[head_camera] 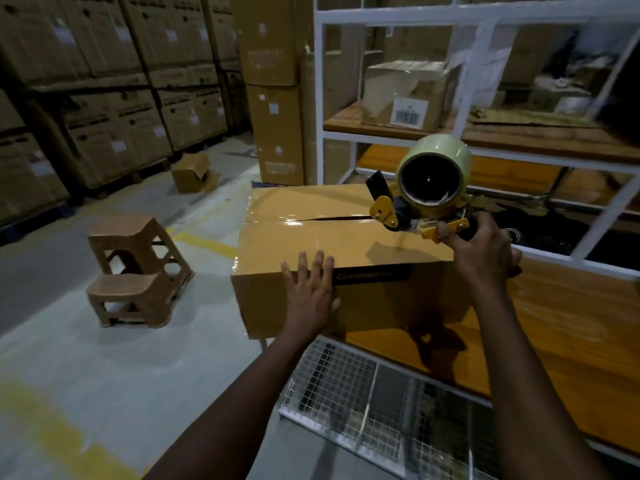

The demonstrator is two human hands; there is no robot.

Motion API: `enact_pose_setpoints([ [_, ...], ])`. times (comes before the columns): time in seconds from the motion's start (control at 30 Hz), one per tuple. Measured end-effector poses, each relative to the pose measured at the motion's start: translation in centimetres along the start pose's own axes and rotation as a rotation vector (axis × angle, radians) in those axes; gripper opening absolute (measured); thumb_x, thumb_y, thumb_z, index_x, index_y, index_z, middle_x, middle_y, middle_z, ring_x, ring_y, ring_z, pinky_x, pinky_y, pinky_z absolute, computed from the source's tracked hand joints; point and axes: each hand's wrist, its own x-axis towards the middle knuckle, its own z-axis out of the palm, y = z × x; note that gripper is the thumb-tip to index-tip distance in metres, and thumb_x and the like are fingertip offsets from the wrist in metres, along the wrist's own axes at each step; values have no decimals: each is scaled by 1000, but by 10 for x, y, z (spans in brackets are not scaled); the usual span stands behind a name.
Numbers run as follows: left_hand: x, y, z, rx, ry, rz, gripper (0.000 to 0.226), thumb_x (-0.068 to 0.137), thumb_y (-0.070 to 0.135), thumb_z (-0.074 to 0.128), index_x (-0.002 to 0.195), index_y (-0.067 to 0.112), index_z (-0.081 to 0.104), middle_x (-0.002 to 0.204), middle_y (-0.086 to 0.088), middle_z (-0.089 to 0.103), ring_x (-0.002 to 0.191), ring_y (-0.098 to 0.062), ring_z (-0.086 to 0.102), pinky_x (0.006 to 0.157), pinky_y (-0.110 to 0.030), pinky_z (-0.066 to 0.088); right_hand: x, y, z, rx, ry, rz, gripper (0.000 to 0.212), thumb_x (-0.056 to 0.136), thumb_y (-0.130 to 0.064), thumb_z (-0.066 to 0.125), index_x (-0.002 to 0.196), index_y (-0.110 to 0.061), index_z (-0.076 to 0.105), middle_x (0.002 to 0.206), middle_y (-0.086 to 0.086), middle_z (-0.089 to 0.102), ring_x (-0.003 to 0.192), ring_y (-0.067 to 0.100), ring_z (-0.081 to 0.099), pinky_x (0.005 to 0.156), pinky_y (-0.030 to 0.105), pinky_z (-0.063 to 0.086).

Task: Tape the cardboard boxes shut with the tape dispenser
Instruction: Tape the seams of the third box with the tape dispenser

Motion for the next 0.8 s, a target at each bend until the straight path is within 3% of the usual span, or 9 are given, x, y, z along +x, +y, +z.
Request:
enact_pose_setpoints([
  [0.1, 20, 60, -2, -33, -24, 84, 92, 90, 65, 47, 157, 17, 8, 165, -11, 7, 150, -41, 4, 112, -68, -5, 16, 30, -19, -23, 46, 23, 52, 87, -50, 63, 116, -8, 55, 116, 18, 59, 115, 36, 47, 94, 47, 28],
  [0.23, 48, 139, -3, -89, -60, 117, 91, 89, 64, 52, 157, 16, 14, 163, -12, 16, 148, -43, 12, 112, -69, 0, 43, 75, -47, -45, 88, 62, 53, 87, -52, 61, 116, -9, 55, 116, 17, 60, 115, 36, 47, 91, 46, 29],
  [0.47, 99, 281, -7, -139, -94, 30, 85, 91, 64, 46, 156, 18, 14, 164, -12, 10, 148, -43, 7, 112, -67, -1, 101, 160, -106, -95, 111, 124, 54, 86, -55, 61, 116, -11, 56, 118, 16, 60, 114, 37, 47, 92, 47, 29],
  [0.53, 115, 310, -5, -222, -60, -83, 77, 90, 61, 51, 150, 18, 28, 160, -10, 24, 146, -40, 18, 113, -63, 8, 114, 180, -119, -86, 99, 119, 52, 86, -55, 62, 117, -13, 56, 120, 15, 60, 115, 35, 46, 91, 46, 28],
  [0.63, 129, 332, 1, -308, 63, -237, 58, 82, 54, 62, 127, 20, 49, 131, -5, 52, 126, -30, 43, 107, -52, 28, 130, 205, -134, -80, 65, 96, 51, 86, -52, 63, 118, -12, 55, 120, 13, 59, 116, 34, 45, 91, 44, 27],
  [0.8, 132, 339, 0, -352, 138, -245, 45, 75, 46, 68, 111, 24, 52, 117, 0, 54, 110, -25, 48, 98, -44, 33, 149, 220, -141, -46, 35, 63, 52, 86, -53, 64, 119, -14, 55, 120, 13, 60, 116, 35, 45, 92, 46, 27],
])
